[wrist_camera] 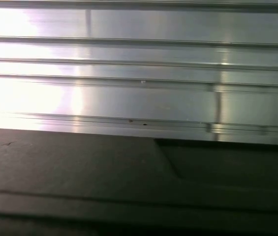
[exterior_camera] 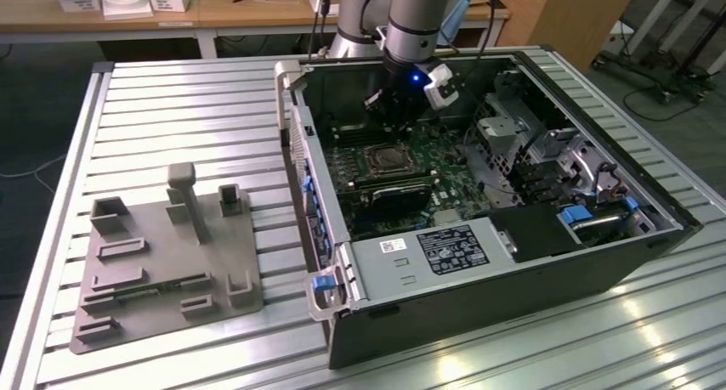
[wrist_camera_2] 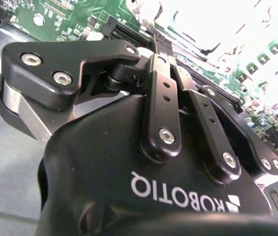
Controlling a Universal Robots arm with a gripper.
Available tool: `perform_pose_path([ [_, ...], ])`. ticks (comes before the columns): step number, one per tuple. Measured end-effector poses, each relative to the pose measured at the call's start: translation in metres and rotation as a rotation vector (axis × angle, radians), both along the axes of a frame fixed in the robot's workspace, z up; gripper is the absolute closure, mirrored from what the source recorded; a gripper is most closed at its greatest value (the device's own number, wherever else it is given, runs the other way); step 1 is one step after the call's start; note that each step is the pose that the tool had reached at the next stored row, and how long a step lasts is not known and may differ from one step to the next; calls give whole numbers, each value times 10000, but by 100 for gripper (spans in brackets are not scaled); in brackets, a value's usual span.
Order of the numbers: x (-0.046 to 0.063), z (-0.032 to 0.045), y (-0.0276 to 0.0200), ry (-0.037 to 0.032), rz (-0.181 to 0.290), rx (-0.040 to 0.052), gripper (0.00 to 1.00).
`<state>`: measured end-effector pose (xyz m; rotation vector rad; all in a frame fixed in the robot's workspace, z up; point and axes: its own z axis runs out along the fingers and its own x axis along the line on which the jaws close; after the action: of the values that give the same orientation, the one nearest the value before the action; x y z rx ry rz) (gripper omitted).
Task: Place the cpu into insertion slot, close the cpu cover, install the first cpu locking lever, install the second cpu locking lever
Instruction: 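Install the first cpu locking lever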
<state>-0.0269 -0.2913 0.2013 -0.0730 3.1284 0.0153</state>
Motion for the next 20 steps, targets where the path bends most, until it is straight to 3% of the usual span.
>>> perform_pose_path([
  [20, 20, -7, 0, 48, 0, -59, 90],
])
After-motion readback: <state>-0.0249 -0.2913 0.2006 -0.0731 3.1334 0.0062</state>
